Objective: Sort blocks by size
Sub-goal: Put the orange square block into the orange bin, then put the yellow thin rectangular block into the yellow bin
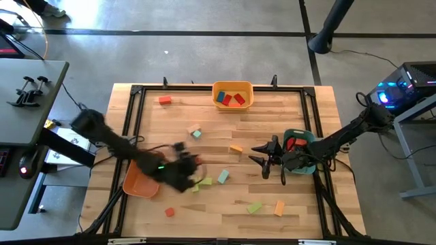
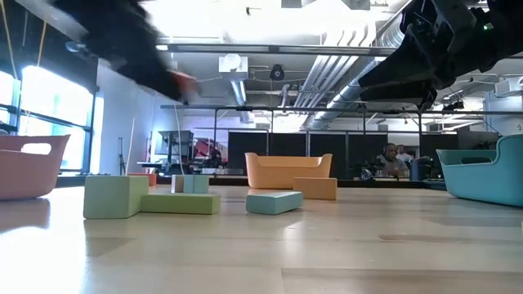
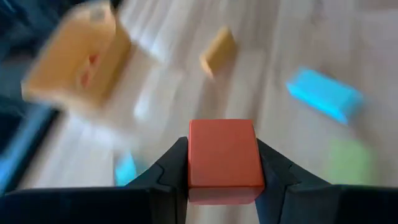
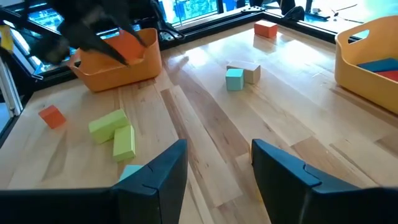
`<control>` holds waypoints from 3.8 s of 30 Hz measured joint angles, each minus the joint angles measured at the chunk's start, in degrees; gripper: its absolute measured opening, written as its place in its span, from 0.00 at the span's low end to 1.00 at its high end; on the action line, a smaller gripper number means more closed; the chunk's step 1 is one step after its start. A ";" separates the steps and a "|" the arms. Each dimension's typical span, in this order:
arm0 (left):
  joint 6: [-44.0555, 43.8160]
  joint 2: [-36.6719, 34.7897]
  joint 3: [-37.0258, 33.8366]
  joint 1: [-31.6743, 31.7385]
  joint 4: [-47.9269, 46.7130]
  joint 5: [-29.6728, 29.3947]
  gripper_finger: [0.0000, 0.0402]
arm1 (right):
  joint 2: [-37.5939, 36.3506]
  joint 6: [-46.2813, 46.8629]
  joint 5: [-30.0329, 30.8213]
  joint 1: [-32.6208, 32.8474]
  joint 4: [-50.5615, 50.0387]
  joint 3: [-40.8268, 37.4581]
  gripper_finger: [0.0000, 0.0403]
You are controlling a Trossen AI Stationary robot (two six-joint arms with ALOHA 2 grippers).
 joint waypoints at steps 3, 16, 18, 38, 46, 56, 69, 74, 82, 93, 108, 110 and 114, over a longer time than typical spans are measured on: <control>-21.33 -7.03 0.00 -7.09 -16.88 7.04 0.25 | 0.00 -0.72 0.83 0.00 0.00 0.00 0.43; -60.68 -10.41 -5.95 -24.51 -35.41 24.01 0.27 | 0.00 -2.21 2.27 0.00 0.11 0.00 0.43; -60.66 -10.39 -8.16 -24.46 -33.26 25.72 0.31 | 0.00 -2.23 2.27 0.00 0.11 0.00 0.43; -63.12 -12.31 -11.16 -20.92 -31.65 11.66 0.41 | 0.00 -2.25 2.16 0.00 0.09 0.00 0.43; -39.29 -13.12 -7.35 -19.14 -15.30 -18.74 0.41 | 0.00 -2.12 2.16 0.00 0.11 0.00 0.43; -1.36 -9.59 -22.01 -2.52 39.66 4.21 0.41 | 0.00 -1.65 2.14 0.00 0.11 0.00 0.43; 14.13 15.23 -19.40 16.44 86.78 22.04 0.41 | 12.37 -4.91 -10.60 -10.12 2.90 0.88 0.44; 16.33 21.16 -12.97 17.79 85.97 29.35 0.41 | 19.46 -6.40 -18.26 -16.53 2.93 3.80 0.51; 19.01 21.54 -11.72 17.81 83.85 29.96 0.41 | 27.44 -6.20 -25.64 -20.97 0.55 8.10 0.53; 15.57 11.10 -11.74 16.73 57.06 29.20 0.41 | 29.80 -7.12 -22.28 -21.95 -1.39 11.74 0.14; 14.42 3.86 -11.76 14.76 45.01 12.56 0.41 | 29.15 -20.01 -26.00 -57.90 -48.53 45.57 0.16; 14.42 3.86 -11.76 14.81 45.15 12.54 0.41 | 32.52 -21.30 -26.31 -59.17 -52.22 50.40 0.18; 14.46 3.86 -11.76 14.59 44.82 12.74 0.41 | 38.85 -22.80 -25.78 -60.01 -56.94 56.87 0.20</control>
